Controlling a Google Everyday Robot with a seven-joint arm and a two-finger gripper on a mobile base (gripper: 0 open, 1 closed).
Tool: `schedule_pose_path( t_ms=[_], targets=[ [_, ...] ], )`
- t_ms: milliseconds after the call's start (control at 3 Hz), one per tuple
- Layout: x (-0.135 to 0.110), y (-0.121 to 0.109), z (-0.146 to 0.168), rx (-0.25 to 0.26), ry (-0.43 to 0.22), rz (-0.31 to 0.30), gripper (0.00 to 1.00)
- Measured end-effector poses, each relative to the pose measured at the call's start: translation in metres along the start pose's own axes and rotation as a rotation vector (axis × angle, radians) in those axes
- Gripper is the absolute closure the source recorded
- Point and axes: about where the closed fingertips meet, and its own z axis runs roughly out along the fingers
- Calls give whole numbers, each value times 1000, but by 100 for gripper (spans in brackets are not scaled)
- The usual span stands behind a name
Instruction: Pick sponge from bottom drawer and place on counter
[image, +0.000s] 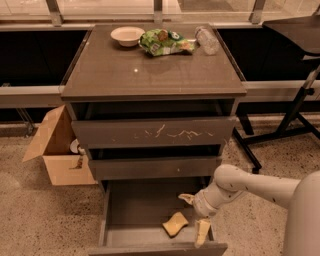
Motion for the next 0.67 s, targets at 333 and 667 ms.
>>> schedule_pose_path(
  t_ms=[333, 667],
  targets=[
    [0, 0, 0, -1, 0, 0, 0],
    [12, -15, 18, -1, -13, -19, 0]
  ],
)
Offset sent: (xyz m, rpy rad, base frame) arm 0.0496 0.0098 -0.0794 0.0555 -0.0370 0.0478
